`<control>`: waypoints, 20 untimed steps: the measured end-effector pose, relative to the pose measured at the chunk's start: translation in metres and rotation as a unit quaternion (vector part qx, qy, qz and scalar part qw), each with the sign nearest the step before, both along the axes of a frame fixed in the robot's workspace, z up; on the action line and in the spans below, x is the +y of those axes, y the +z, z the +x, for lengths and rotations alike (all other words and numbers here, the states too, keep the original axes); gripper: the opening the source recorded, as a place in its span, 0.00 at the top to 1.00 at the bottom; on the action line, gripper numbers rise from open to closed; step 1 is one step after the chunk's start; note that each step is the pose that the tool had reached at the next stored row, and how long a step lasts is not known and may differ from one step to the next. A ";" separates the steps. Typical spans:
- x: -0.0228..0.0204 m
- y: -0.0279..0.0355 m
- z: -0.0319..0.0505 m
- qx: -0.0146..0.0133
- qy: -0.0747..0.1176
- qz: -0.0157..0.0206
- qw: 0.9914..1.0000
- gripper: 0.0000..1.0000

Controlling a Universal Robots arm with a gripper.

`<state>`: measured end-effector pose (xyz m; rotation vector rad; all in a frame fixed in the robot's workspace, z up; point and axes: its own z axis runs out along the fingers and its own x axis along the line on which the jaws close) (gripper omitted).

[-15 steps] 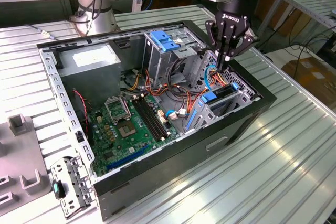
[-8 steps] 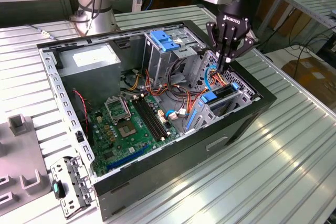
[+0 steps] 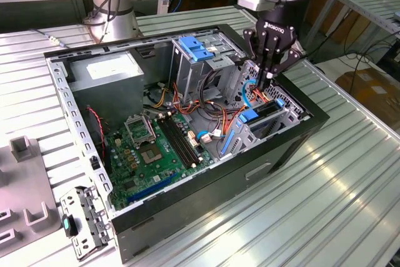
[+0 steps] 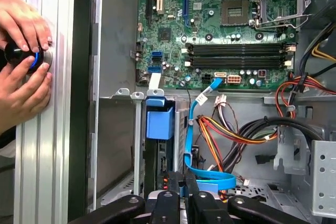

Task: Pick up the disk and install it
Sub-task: 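Insert the second disk wire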

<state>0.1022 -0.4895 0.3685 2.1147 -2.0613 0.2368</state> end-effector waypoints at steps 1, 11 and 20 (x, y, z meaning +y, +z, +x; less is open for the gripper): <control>-0.0006 -0.0002 -0.0020 -0.002 0.000 0.000 1.000 0.84; -0.0108 -0.0028 -0.0111 -0.022 0.013 0.012 1.000 0.84; -0.0229 -0.0054 -0.0163 -0.037 0.017 0.041 0.998 0.84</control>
